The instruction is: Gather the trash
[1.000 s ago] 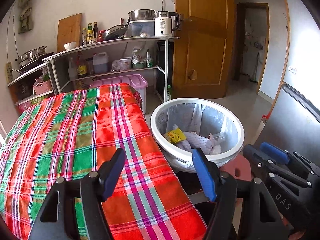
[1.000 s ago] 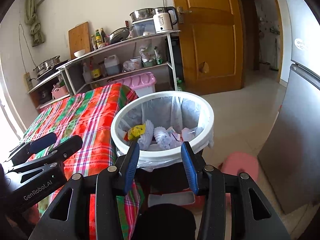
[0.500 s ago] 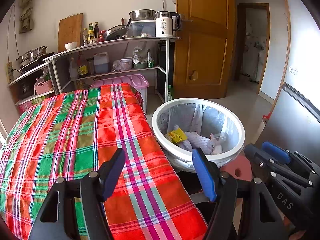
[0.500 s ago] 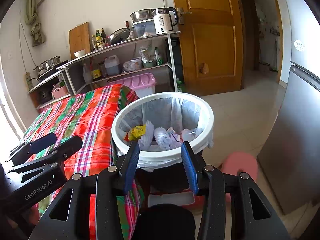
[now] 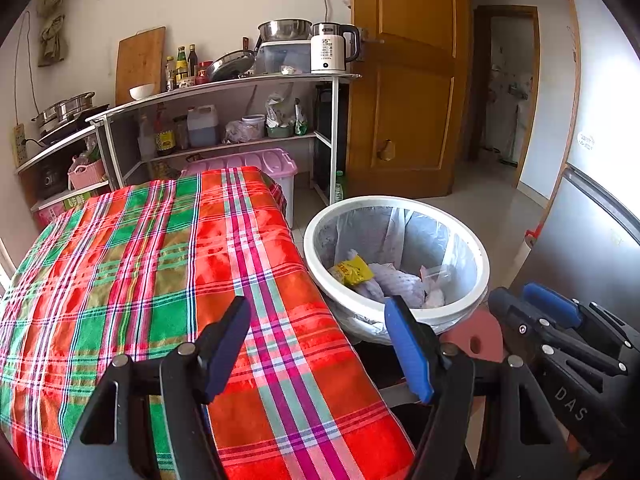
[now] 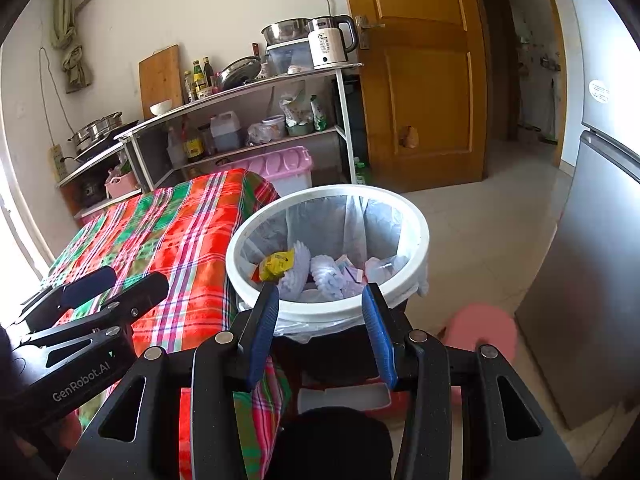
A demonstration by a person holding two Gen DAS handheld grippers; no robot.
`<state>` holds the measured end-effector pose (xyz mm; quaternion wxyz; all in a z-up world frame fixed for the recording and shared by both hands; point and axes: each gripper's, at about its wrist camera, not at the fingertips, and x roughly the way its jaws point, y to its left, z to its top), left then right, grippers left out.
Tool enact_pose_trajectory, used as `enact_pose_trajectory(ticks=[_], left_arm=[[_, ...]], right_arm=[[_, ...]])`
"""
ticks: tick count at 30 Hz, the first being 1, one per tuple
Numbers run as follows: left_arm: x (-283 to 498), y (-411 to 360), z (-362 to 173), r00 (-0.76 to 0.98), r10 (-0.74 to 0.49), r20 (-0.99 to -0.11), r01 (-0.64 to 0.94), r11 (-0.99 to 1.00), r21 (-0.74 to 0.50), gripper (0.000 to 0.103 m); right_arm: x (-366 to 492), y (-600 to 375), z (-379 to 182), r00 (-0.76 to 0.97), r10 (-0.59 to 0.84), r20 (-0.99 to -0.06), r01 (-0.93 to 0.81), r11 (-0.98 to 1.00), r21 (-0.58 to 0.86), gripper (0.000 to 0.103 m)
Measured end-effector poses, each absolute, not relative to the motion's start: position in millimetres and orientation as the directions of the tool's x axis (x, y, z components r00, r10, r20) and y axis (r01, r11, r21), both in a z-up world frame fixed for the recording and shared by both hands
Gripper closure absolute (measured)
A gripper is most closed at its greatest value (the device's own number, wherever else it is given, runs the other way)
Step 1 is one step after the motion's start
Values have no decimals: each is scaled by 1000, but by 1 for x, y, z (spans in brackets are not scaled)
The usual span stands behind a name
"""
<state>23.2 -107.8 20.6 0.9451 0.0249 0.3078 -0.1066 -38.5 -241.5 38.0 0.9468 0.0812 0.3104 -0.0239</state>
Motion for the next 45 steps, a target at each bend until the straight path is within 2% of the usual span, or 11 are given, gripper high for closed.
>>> enact_pose_trajectory(ticks=[45], left_arm=[[22, -108, 21, 785, -184, -592, 216, 976, -17, 32]], right_arm=[[-40, -243, 37, 806, 10, -593, 95, 985, 145, 59]])
